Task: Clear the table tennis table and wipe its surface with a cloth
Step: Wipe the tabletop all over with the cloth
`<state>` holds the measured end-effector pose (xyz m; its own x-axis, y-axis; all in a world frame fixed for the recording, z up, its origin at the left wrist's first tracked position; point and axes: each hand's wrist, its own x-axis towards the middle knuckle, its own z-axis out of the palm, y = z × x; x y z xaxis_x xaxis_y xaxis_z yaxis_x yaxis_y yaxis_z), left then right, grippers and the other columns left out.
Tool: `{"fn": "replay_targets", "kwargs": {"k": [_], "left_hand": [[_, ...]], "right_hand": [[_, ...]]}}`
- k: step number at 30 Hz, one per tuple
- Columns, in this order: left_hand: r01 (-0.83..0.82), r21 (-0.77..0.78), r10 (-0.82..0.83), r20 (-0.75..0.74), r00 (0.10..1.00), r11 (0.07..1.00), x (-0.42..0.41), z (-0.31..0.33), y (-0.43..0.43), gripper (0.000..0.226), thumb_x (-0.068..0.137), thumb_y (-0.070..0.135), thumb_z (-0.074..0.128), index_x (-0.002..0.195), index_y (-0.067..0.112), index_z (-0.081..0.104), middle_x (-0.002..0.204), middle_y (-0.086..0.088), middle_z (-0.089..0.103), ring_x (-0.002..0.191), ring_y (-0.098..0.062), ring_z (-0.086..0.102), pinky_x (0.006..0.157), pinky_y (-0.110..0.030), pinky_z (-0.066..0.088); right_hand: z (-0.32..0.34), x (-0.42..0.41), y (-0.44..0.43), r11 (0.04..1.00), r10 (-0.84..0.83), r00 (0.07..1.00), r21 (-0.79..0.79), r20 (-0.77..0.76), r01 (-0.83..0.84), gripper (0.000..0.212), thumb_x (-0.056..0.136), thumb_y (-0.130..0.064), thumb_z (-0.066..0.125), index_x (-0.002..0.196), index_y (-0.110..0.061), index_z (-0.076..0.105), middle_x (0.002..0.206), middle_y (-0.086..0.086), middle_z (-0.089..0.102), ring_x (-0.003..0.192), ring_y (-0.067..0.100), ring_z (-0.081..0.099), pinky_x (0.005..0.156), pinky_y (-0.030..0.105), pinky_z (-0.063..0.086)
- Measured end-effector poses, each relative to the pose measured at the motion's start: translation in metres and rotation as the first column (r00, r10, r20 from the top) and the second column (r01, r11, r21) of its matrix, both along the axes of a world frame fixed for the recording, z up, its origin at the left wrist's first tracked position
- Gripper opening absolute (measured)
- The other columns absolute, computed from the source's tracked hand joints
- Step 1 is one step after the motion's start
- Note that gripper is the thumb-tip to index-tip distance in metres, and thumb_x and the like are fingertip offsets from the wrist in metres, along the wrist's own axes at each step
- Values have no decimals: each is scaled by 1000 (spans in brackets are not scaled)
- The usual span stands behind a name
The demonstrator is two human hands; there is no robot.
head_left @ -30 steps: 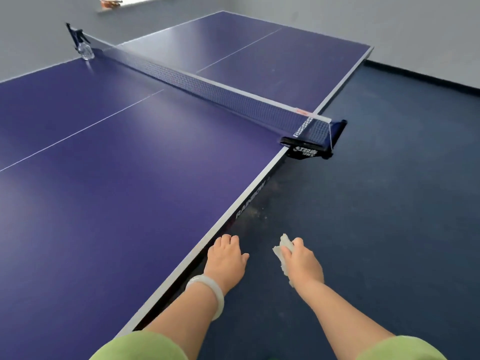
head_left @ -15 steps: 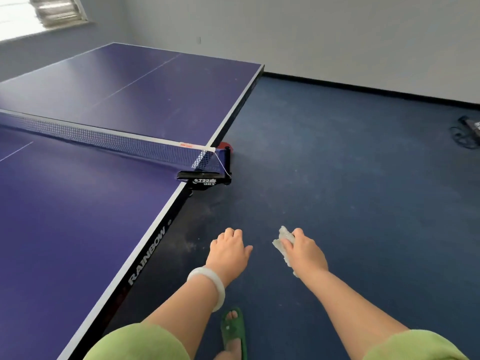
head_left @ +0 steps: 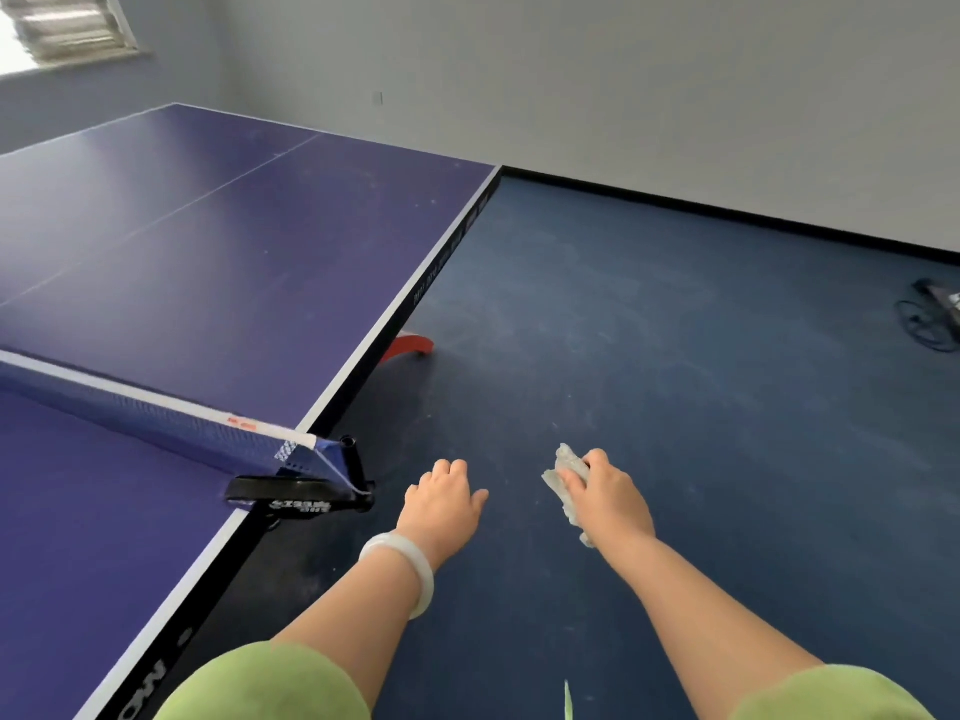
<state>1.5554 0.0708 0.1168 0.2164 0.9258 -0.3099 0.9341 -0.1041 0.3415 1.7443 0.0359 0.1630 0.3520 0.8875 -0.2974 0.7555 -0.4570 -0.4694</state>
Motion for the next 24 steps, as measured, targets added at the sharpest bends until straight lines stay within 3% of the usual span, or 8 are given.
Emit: {"fn": "replay_targets", "kwargs": {"k": [6, 11, 16, 24], "left_hand": [[-91, 9, 91, -33, 995, 996, 44, -1, 90, 45, 103, 43, 37, 135, 12, 39, 131, -5, 45, 120, -25, 48, 99, -38, 37], [-278, 12, 278, -41, 960, 961, 76, -1, 147, 45, 103, 44, 36, 135, 12, 39, 129, -4, 46, 119, -25, 49, 100, -39, 39], [-483, 40, 484, -45, 874, 875, 82, 0, 179, 44, 103, 45, 36, 133, 13, 41, 128, -3, 47, 116, -23, 51, 96, -36, 39], [-712, 33, 708, -145, 691, 702, 27, -16, 217, 45, 103, 46, 34, 134, 14, 40, 128, -2, 46, 115, -22, 51, 94, -35, 41]], "right_hand": [[-8, 53, 100, 995, 98, 995, -17, -27, -98, 36, 103, -43, 38, 106, -8, 47, 101, 8, 66, 86, 29, 66, 75, 46, 58], [-6, 90, 196, 947, 318, 948, -46, 1, -317, 34, 103, -40, 38, 107, -6, 46, 103, 11, 66, 90, 32, 66, 78, 47, 57], [2, 82, 282, 824, 566, 823, -55, 34, -564, 34, 103, -39, 39, 108, -6, 46, 103, 13, 65, 91, 33, 66, 78, 47, 57], [-10, -6, 382, 590, 808, 590, -14, -2, -808, 32, 103, -41, 41, 105, -10, 46, 100, 10, 66, 87, 30, 67, 78, 49, 57]]}}
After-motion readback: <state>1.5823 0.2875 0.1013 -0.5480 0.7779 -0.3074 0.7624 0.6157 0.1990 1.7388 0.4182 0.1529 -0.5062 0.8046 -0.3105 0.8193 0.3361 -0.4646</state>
